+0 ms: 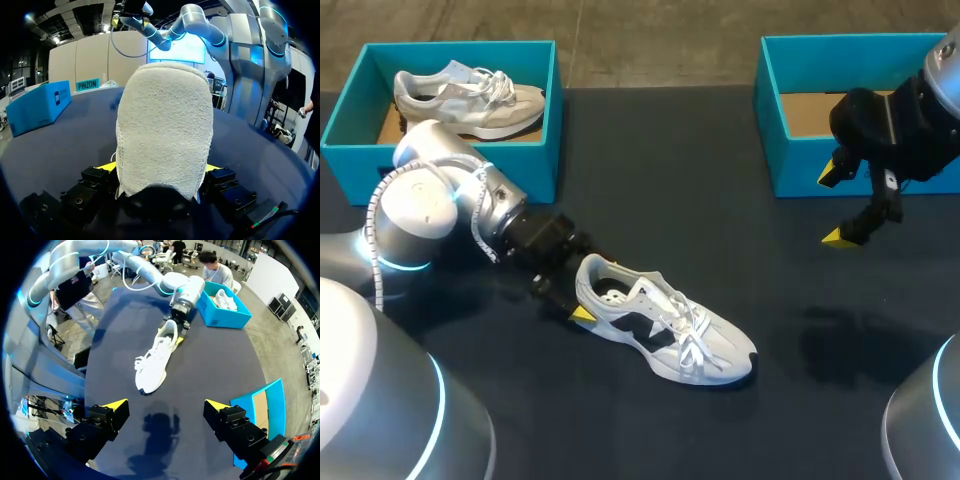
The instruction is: Take the shoe out of the shoebox, open the shoe tongue, remove and reinsert the insole, then place the shoe into the shoebox
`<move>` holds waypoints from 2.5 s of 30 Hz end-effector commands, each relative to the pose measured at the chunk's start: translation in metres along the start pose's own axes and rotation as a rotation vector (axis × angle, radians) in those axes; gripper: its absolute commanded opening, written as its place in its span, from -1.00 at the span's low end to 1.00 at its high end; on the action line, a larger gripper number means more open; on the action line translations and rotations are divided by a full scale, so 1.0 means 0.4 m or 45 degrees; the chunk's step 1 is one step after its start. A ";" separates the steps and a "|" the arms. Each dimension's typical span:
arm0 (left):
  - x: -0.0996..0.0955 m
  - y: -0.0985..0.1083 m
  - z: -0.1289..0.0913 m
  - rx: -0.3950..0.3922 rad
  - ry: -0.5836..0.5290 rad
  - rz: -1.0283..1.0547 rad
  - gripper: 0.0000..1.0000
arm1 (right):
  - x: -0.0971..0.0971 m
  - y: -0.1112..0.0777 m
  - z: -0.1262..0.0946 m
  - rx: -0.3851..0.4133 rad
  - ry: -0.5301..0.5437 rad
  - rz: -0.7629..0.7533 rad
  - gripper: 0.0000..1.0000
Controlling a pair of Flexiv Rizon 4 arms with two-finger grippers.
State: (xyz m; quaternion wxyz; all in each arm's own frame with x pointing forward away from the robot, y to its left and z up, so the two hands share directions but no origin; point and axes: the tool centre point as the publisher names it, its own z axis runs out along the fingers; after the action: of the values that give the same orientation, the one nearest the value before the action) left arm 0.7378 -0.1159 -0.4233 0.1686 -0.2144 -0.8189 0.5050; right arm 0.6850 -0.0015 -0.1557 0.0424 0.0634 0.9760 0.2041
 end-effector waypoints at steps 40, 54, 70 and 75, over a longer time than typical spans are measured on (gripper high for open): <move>0.079 0.025 -0.147 0.050 -0.651 -0.226 -1.00 | -0.008 0.005 0.004 0.005 0.007 0.001 1.00; 0.086 0.056 -0.115 0.033 -0.617 -0.282 -1.00 | -0.008 0.005 0.004 0.005 0.007 0.001 1.00; 0.086 0.056 -0.115 0.028 -0.613 -0.286 -1.00 | -0.008 0.005 0.004 0.005 0.007 0.001 1.00; 0.086 0.056 -0.115 0.028 -0.613 -0.286 -1.00 | -0.012 0.013 0.004 0.022 0.010 0.017 1.00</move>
State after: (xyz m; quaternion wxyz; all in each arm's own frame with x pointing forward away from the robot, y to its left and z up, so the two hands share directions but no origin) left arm 0.7355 -0.0529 -0.4208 0.0264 0.0057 -0.8483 0.5289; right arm 0.6850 -0.0016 -0.1558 0.0423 0.0648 0.9759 0.2038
